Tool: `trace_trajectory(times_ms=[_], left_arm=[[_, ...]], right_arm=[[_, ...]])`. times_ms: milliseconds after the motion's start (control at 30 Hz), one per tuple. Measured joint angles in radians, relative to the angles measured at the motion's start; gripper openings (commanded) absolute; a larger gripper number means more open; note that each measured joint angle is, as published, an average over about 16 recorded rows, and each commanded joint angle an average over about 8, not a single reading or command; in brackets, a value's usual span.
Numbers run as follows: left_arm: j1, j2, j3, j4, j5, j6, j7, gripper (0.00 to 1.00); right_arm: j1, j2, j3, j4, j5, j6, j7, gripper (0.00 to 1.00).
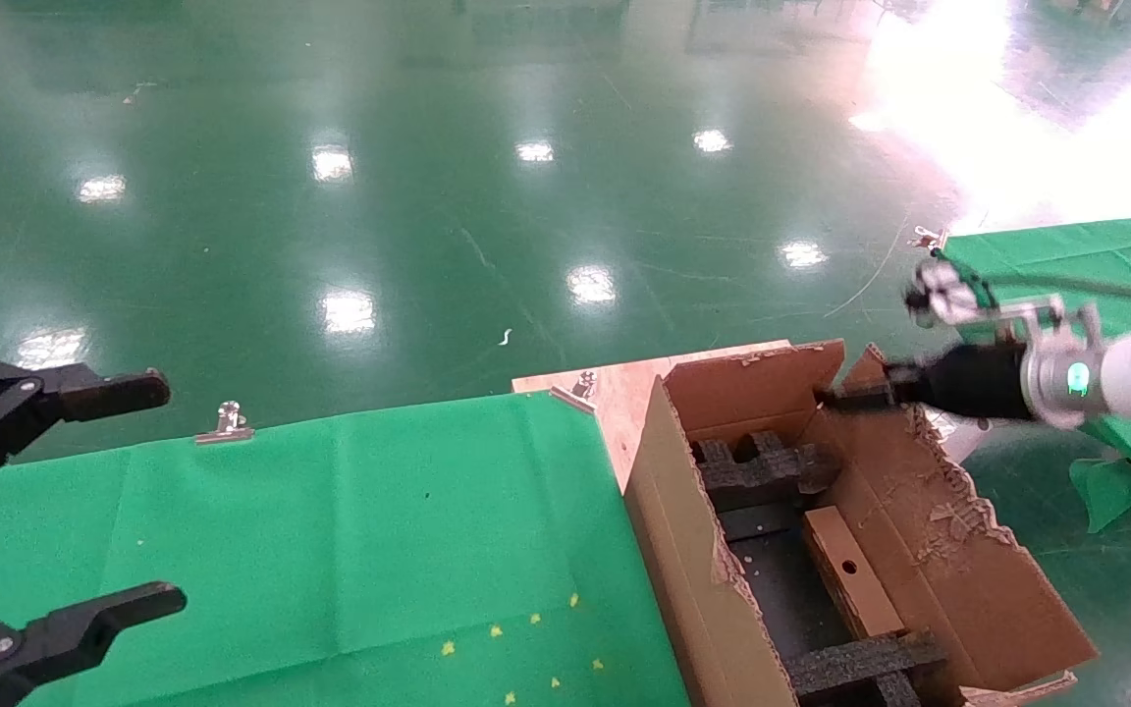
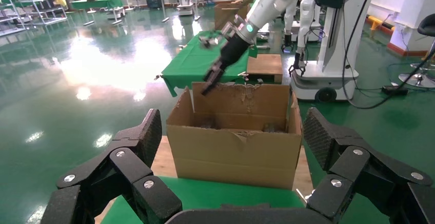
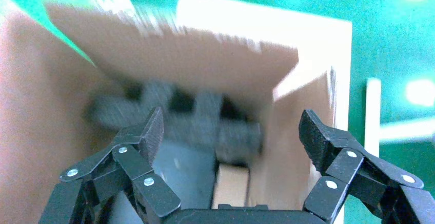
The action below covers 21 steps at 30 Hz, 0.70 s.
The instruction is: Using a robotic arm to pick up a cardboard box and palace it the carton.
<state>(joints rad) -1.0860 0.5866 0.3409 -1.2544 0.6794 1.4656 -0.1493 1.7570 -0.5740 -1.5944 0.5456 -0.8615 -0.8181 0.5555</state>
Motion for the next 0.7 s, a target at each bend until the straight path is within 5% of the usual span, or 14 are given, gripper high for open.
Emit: trace_trajectory(times_ms=[333,700], left_arm=[[0.000,0.000,0.000,0.000,0.000,0.000,0.000,1.00],[0.000,0.000,0.000,0.000,-0.001,0.000,0.000,1.00]], right_arm=[[0.141,0.028,0.036,0.155,-0.005,-0.041,-0.006,1.00],[0.172,0.038,0.049,0.205,0.001,-0.060,-0.006,1.00]])
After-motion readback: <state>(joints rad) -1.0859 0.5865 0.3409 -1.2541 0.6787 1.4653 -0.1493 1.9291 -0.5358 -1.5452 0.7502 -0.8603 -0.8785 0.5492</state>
